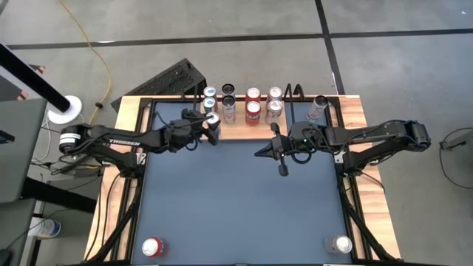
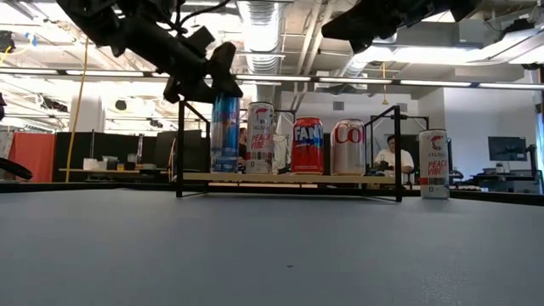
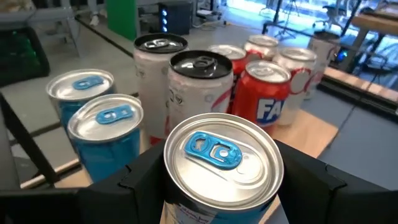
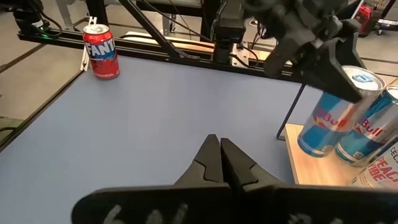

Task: Place canned beverage on shelf
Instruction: Put the blue soda can on the shelf aligned with the other blue soda cans

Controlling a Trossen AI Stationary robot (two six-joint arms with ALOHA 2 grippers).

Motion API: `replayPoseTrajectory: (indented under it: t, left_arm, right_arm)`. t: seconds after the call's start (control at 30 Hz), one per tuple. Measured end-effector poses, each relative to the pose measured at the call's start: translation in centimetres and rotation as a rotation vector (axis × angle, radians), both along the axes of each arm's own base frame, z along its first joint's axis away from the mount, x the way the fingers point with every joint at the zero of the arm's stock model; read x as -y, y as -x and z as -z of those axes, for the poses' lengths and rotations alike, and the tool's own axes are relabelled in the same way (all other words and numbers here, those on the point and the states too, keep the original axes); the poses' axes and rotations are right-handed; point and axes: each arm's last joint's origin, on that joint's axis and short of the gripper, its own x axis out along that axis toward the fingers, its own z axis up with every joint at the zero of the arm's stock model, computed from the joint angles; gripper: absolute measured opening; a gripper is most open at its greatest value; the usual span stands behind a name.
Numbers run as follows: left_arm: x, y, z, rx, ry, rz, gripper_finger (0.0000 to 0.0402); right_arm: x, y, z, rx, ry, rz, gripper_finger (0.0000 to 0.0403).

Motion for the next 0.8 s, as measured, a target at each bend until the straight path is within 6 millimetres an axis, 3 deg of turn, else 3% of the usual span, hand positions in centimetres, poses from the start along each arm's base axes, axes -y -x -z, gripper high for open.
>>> replayPoseTrajectory:
  t: [0.27,0.8]
  left_arm:
    - [-0.2,-1.4,1.1,-0.043,-0.023,-0.099,0.0229]
    - [3.1,-2.7,-1.1,-0.036,-0.073,-0.091,0.0229]
  right_arm:
    - [0.0,0.0,0.0,-0.004,-0.007,0.002,0.0]
    - [-0.1,0.0,0.1,-0.008,-0.013,-0.014,0.0]
